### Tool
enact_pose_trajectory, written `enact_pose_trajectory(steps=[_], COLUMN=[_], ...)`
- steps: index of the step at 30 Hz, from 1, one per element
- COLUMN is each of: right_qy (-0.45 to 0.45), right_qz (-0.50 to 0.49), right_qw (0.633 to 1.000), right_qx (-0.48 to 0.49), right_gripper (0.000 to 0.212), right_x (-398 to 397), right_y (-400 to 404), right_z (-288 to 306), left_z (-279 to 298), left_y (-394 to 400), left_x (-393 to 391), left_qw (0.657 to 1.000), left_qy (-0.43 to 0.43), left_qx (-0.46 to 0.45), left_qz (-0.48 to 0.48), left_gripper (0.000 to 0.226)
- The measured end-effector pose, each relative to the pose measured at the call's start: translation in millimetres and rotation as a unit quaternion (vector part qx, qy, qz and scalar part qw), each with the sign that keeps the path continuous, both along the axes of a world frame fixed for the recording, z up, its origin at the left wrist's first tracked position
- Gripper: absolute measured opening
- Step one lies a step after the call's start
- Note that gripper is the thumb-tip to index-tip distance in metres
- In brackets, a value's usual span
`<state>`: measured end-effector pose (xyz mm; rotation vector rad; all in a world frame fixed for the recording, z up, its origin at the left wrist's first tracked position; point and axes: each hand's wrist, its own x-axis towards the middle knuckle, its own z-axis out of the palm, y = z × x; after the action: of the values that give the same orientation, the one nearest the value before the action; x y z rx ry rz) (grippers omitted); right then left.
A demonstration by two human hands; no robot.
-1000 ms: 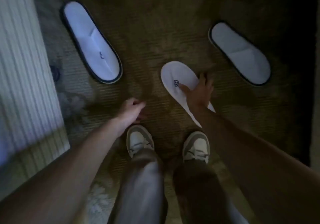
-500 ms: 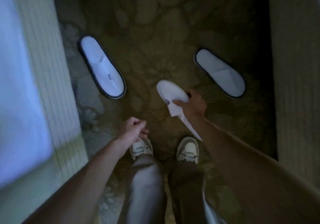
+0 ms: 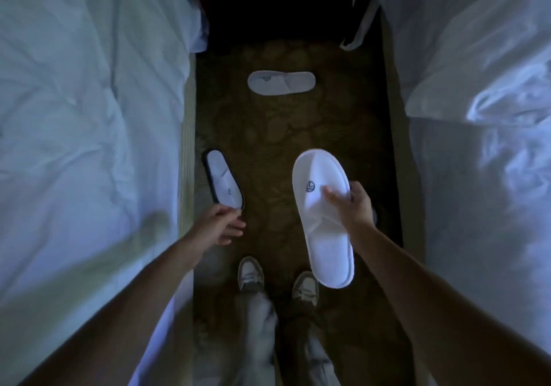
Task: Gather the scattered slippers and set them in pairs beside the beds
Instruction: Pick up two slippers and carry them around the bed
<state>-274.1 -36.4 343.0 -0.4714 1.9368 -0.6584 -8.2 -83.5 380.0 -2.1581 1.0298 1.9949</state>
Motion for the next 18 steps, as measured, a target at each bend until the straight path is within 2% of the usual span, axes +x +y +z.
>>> enact_pose_trajectory(steps=[5, 10, 14, 18], right_qy=[0.012, 0.009, 0.001, 0.029], right_qz=[0.045, 0.104, 0.129, 0.132], right_qw=[0.999, 0.994, 0.991, 0.99], right_qx=[-0.015, 0.015, 0.037, 0.05], right_gripper=[0.046, 0.049, 0.042, 0.045], right_x=[-23.6, -48.7, -68.9, -85.8], right_y=[-19.1, -48.8, -90.5, -164.4], right_z=[32.5, 24.4, 9.7, -7.7], left_z=[9.3, -16.5, -37.0, -55.3], left_y=[2.1, -2.6, -19.9, -80.9], left_x=[0.7, -20.7, -42.3, -56.4], left_qw=[0.992, 0.952, 0.936, 0.931], left_qy=[0.013, 0.051, 0.063, 0.062], left_qx=[0.021, 0.071, 0.111, 0.118], left_qz=[0.121, 0.293, 0.328, 0.341], left_gripper=[0.034, 0.038, 0.028, 0.03])
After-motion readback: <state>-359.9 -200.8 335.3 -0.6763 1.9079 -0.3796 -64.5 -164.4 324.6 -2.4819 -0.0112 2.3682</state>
